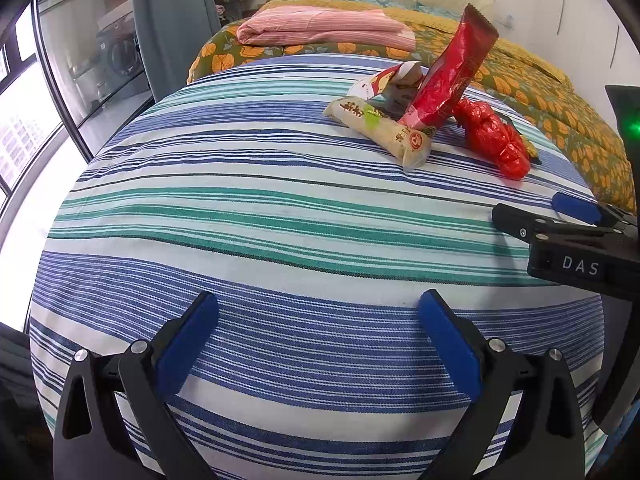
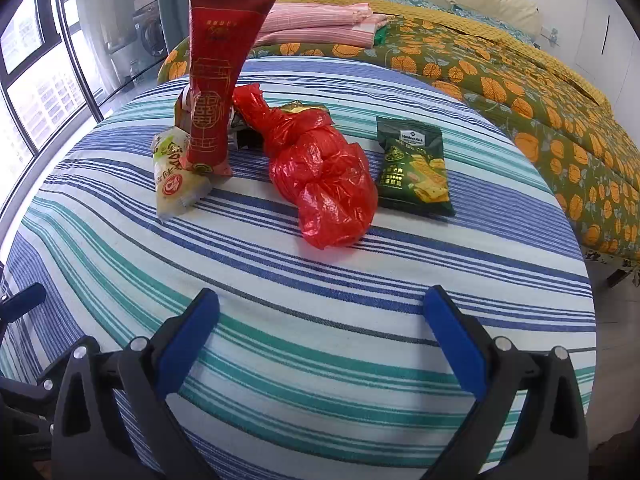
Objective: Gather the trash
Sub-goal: 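Move both tools back over the table toward the remaining trash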
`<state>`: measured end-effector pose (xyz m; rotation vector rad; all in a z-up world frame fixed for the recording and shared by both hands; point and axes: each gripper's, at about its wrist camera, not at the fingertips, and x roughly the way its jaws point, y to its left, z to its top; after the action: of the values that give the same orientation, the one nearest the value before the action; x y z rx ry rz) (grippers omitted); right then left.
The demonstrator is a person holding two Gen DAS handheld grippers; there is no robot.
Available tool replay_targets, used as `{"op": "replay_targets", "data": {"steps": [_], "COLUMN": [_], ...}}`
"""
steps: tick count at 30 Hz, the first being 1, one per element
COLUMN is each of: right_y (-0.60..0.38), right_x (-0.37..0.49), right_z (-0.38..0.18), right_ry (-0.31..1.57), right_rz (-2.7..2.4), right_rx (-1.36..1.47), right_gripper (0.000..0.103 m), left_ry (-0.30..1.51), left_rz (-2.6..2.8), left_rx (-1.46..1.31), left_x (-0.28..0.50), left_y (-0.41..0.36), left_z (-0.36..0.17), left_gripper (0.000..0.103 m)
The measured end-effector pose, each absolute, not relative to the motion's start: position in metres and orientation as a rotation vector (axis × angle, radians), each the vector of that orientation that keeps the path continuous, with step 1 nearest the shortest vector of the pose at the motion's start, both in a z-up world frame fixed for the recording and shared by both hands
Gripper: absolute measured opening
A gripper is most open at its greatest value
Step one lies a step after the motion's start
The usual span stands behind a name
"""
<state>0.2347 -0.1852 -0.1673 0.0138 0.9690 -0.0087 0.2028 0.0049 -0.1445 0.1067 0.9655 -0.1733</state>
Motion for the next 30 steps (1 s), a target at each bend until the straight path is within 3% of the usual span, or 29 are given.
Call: {"op": "replay_targets", "data": {"steps": [22, 30], "right_y": [-0.185, -0.185], "right_x": [0.235, 0.235], "right_z": [-0.167, -0.167], "right_ry": [0.968, 0.968], "right_rz": [-0.007, -0.007], "right_rx": [0.014, 0.014], "right_gripper": [0.099, 0.099], "left_ry": [0.971, 0.944], "left_rz": [-0.215, -0.288], "left_rx": [0.102, -0.064], "left_x": [0.207, 0.264], "left_y": [0.009, -0.009], "left_z": [-0.143, -0.113], "left_gripper": [0.099, 0.099]}}
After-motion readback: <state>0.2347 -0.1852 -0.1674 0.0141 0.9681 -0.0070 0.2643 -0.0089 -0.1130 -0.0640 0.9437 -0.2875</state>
